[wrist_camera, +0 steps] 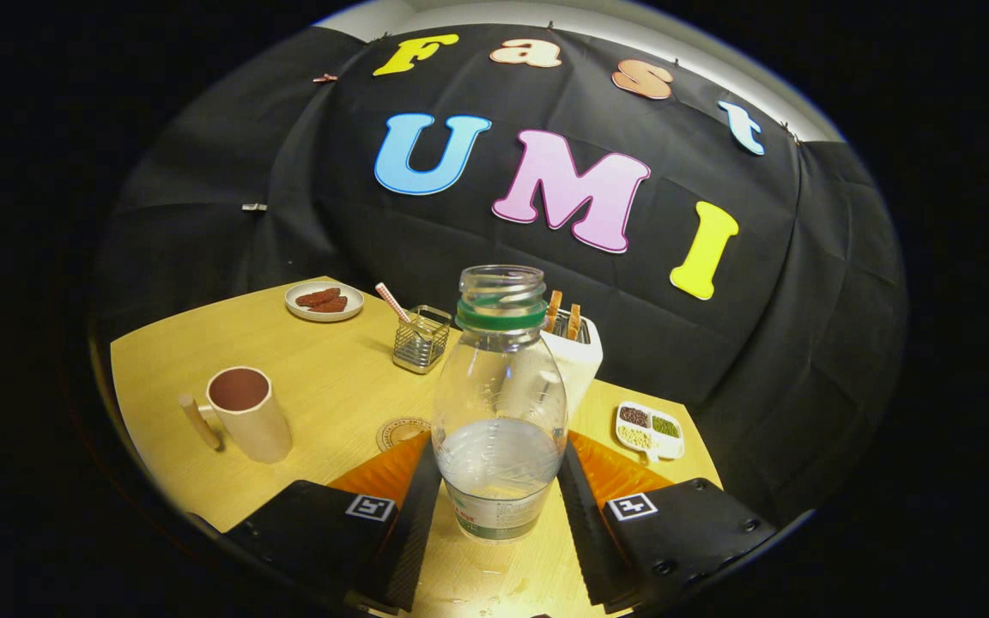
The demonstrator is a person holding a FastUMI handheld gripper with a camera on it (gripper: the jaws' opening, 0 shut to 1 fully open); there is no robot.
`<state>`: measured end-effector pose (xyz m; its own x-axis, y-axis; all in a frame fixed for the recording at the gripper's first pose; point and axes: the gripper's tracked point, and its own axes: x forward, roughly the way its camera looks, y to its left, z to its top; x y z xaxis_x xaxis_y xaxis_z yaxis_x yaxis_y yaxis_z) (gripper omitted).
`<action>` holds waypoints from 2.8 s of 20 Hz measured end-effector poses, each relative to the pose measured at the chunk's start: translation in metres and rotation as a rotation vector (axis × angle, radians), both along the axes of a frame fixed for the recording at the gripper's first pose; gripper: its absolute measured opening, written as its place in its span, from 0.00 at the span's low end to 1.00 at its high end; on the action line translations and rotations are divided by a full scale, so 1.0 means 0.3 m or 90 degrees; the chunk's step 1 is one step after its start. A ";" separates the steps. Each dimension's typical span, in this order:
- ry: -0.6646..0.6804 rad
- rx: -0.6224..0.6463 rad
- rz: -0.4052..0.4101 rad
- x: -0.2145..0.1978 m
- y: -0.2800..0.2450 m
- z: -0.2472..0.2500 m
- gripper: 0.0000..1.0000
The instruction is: Take the bottle from table, then pour the juice into the cup, finally place the bottle on the coaster
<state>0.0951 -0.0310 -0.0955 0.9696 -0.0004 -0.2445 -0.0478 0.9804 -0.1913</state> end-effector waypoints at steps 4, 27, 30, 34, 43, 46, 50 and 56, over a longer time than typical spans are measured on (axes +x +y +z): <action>0.010 -0.036 0.001 0.023 0.071 0.027 0.74; 0.050 -0.455 0.097 0.092 0.302 -0.144 0.74; 0.047 -0.501 0.114 0.105 0.334 -0.153 0.74; 0.045 -0.571 0.144 0.127 0.381 -0.165 0.74; 0.052 -0.691 0.190 0.151 0.425 -0.207 0.74; 0.055 -0.726 0.204 0.159 0.427 -0.217 0.74; 0.059 -0.780 0.220 0.173 0.425 -0.233 0.74; 0.053 -0.836 0.246 0.184 0.453 -0.247 0.74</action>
